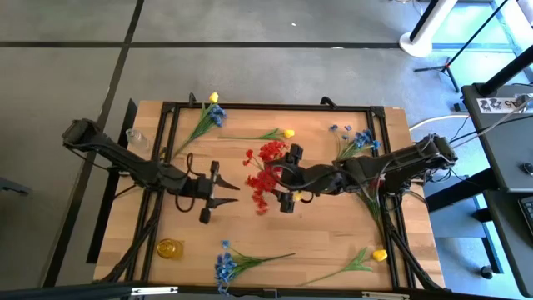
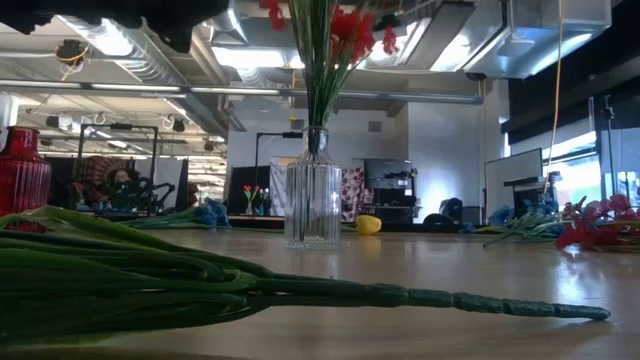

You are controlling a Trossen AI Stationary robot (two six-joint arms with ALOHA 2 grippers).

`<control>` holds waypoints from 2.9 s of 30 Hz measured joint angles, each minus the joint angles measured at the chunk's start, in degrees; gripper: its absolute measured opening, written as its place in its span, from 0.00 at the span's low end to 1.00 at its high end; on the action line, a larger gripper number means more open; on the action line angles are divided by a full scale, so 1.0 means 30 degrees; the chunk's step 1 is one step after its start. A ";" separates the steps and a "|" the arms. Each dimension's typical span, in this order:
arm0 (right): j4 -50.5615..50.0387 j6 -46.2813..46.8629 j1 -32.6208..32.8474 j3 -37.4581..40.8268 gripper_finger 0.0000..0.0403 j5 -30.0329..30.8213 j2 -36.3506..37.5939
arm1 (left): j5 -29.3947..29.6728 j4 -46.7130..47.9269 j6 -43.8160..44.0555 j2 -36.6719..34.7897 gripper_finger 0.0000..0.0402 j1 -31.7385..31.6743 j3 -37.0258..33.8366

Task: Sort flowers into vase by color
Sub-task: Put the top red flower into the transparent vase, then put the red flower into the transparent vase

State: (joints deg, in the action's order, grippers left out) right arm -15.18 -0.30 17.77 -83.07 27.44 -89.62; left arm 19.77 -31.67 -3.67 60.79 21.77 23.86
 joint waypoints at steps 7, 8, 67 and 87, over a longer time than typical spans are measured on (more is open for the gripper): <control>-0.0637 -0.0014 0.0387 -0.0221 0.81 0.0182 0.0823 | 0.0115 -0.1878 0.0118 0.1857 0.37 -0.0144 0.0000; -0.0649 0.0007 0.0374 -0.0232 0.81 0.0209 0.0928 | 0.0107 -0.2170 0.0113 0.2112 0.37 -0.0144 0.0000; -1.4599 2.2875 -0.3035 1.2479 0.03 -0.9854 -0.0155 | 0.1466 0.2124 0.0174 -0.2765 0.37 0.3268 0.0000; -0.8408 1.7168 0.0264 0.7690 0.16 -0.6623 -0.1720 | 0.0581 0.2072 0.1359 -0.2767 0.37 0.0905 0.0000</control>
State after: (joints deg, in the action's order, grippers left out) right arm -40.40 51.21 18.57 -60.00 7.57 -94.78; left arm 21.52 -25.45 0.41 52.49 24.49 23.86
